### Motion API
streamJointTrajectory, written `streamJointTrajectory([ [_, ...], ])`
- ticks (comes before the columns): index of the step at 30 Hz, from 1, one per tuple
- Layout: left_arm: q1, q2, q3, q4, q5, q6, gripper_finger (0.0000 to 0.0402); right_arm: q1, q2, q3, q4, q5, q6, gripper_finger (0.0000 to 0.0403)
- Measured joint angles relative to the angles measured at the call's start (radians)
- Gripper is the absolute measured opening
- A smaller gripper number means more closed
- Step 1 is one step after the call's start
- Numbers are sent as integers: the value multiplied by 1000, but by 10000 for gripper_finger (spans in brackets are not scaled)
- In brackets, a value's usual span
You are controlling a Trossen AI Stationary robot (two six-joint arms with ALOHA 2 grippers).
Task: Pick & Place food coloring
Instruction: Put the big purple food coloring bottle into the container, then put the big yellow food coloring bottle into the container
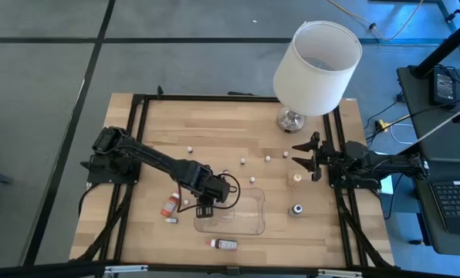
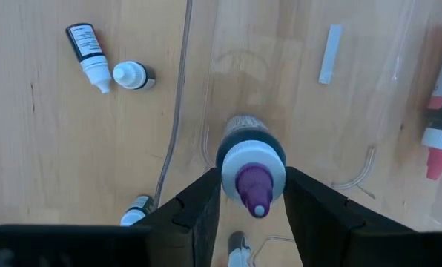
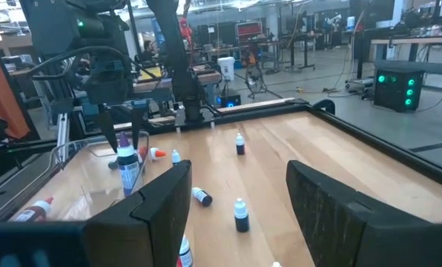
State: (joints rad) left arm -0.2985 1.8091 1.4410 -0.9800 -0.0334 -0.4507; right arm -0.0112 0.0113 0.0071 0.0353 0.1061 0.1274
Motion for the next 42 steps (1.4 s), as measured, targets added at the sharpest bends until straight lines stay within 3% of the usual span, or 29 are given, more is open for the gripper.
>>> streamJointTrajectory([
  [6, 0, 0, 0, 0, 0, 0, 156, 0, 0, 0, 0, -2, 1, 223],
  [14, 0, -4, 0, 0, 28, -9, 208, 0, 0, 0, -1, -2, 2, 223],
  [19, 0, -42, 15, 3, 60, -9, 221, 0, 0, 0, -1, -2, 2, 223],
  [24, 5, -136, 30, -2, 1, -2, 217, 0, 0, 0, -1, -2, -4, 223],
  [30, -4, -265, 30, -118, -264, -232, 219, 0, 0, 0, 0, -2, -5, 223],
  [38, -40, -306, 26, -370, -292, -526, 217, 0, 0, 0, 3, 5, -19, 223],
  [42, -44, -305, -29, -392, -289, -533, 214, 0, 0, 0, 4, 6, -113, 223],
])
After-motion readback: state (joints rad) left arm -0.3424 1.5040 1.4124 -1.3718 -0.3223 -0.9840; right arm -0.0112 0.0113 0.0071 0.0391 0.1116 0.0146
